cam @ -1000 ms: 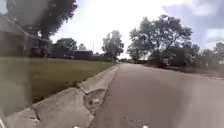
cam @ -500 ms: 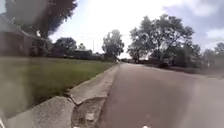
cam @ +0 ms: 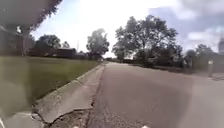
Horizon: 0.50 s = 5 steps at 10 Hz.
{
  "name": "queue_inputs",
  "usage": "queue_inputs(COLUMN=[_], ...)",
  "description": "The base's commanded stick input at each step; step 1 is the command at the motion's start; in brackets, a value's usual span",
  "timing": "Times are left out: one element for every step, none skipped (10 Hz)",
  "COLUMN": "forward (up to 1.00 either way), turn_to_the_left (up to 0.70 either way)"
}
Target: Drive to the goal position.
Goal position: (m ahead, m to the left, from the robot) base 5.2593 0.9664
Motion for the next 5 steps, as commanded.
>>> queue_inputs(forward=[1.0,1.0,1.0,1.0,1.0], turn_to_the_left=[0.0,0.0,0.0,0.0,0.0])
